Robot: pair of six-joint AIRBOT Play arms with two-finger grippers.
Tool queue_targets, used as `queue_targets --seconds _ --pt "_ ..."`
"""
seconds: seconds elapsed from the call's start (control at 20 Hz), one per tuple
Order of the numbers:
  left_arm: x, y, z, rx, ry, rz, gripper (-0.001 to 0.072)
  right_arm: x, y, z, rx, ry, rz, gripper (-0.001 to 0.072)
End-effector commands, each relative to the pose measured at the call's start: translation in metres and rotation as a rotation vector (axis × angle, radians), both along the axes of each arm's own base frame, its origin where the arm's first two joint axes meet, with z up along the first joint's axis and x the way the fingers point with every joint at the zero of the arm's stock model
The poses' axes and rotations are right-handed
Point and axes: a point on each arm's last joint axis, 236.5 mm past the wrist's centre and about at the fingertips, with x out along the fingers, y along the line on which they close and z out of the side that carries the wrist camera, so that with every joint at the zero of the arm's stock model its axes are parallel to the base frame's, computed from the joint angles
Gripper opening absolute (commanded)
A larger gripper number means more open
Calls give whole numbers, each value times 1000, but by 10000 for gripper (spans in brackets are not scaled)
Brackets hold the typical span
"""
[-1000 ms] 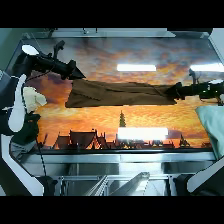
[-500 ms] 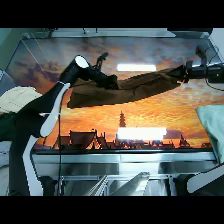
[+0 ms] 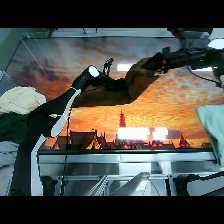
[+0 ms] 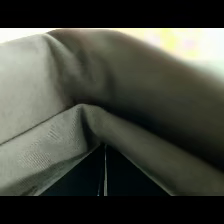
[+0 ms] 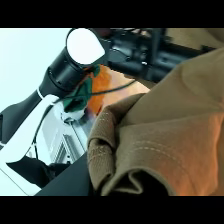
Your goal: Fold the shirts.
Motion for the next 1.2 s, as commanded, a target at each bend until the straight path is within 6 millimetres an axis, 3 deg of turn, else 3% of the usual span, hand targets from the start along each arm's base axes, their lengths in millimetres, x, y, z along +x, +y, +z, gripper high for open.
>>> queue_targets --seconds 0.0,0.15,0.3,0.4,0.45,0.55,0.6,0.65,0.7,0.75,0.8,0.85,0.95,1.0,1.15 --pt "0 16 39 -96 36 -21 24 2 60 2 -5 -47 -15 20" --pt "-1 94 147 -189 -31 -81 24 15 74 -2 -1 -62 -70 20" --pt "-3 208 246 -184 -160 11 23 41 103 -23 -1 -76 -165 20" --pt "-9 281 299 -156 -272 129 24 52 149 -43 6 -139 -214 20" --pt "-13 311 321 -140 -322 187 24 49 184 -56 15 -172 -218 20" --pt "-26 355 355 -108 -403 281 24 38 254 -78 13 -269 -193 20" --pt "-33 368 368 -96 -433 312 24 30 290 -88 14 -323 -176 87" --pt "-39 377 378 -92 -446 343 24 23 320 -98 19 -359 -169 510" --pt "-47 382 384 -85 -456 361 24 17 339 -107 19 -375 -172 692" --pt "-54 383 386 -81 -456 368 24 11 348 -112 18 -380 -173 692" --pt "-62 383 385 -74 -459 367 24 7 352 -111 19 -380 -167 690" --pt "-67 385 383 -66 -462 370 24 7 350 -105 26 -384 -160 631" --pt "-75 389 372 -66 -435 383 25 1 332 -87 31 -406 -49 145" --pt "-78 391 364 -65 -422 385 24 -1 316 -77 41 -386 7 44" --pt "-85 398 341 -71 -371 404 25 24 232 -68 -38 -243 47 18"
